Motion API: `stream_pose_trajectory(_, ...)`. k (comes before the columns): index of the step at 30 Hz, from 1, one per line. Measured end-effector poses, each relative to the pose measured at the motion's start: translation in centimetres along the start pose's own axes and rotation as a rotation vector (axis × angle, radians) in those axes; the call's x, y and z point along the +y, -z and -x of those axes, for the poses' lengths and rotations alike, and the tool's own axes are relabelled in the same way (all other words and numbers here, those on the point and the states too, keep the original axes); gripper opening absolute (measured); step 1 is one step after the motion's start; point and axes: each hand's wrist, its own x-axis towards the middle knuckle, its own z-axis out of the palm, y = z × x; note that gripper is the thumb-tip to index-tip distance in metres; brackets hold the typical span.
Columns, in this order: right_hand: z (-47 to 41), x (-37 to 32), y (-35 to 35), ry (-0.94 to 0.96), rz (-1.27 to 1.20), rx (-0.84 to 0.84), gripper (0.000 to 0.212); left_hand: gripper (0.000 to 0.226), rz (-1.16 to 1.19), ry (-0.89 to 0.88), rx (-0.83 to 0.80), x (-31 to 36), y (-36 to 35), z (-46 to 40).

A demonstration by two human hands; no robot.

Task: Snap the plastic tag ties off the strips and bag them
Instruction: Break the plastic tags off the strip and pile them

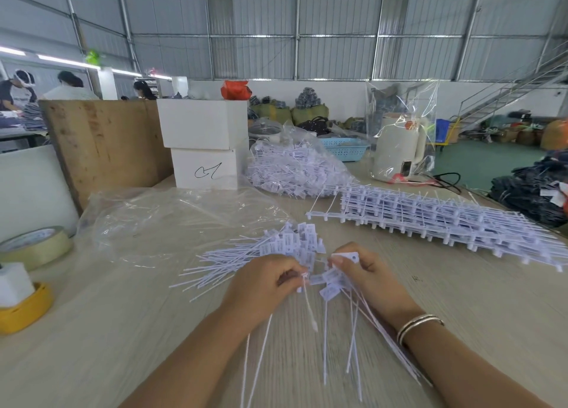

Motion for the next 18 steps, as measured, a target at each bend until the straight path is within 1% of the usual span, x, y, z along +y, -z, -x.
stream_pose_trajectory(1,-0.1,0.2,0.2,-0.012,0.062,0.023,0.012,0.011,0.001,-0.004,0.025,-0.1,0.0,0.0)
stream_pose_trajectory(3,-0.3,0.9,0.3,-0.059,0.287,0.044,0.005,0.015,-0.012,-0.020,0.057,-0.1,-0.1,0.0)
stream_pose_trajectory(5,-0.5,1.1,0.0,-0.095,0.502,0.034,0.014,0.017,-0.050,-0.044,0.049,0.2,-0.3,0.0)
stream_pose_trajectory(7,-0.6,1.2,-0.3,-0.131,0.625,0.041,0.021,0.018,-0.060,-0.060,0.046,0.4,-0.4,0.1)
stream_pose_trajectory(9,-0.7,1.1,-0.3,-0.145,0.652,0.077,0.024,0.018,-0.056,-0.056,0.063,0.6,-0.5,0.1)
stream_pose_trajectory(11,-0.7,0.8,-0.2,-0.084,0.658,0.137,0.025,0.018,-0.080,-0.048,0.074,0.8,-0.6,0.1)
stream_pose_trajectory(14,-0.3,0.3,-0.8,0.089,0.656,0.223,0.014,0.018,-0.155,-0.062,0.066,1.0,-0.9,0.0)
stream_pose_trajectory(15,-0.3,0.1,-1.1,0.122,0.664,0.220,0.008,0.019,-0.176,-0.073,0.060,1.1,-1.0,-0.1)
stream_pose_trajectory(16,-0.2,-0.1,-1.4,0.136,0.672,0.189,0.007,0.022,-0.191,-0.084,0.055,1.2,-1.2,-0.2)
stream_pose_trajectory(18,0.0,-0.2,-2.1,0.134,0.696,0.111,0.029,0.029,-0.197,-0.110,0.056,1.4,-1.6,-0.3)
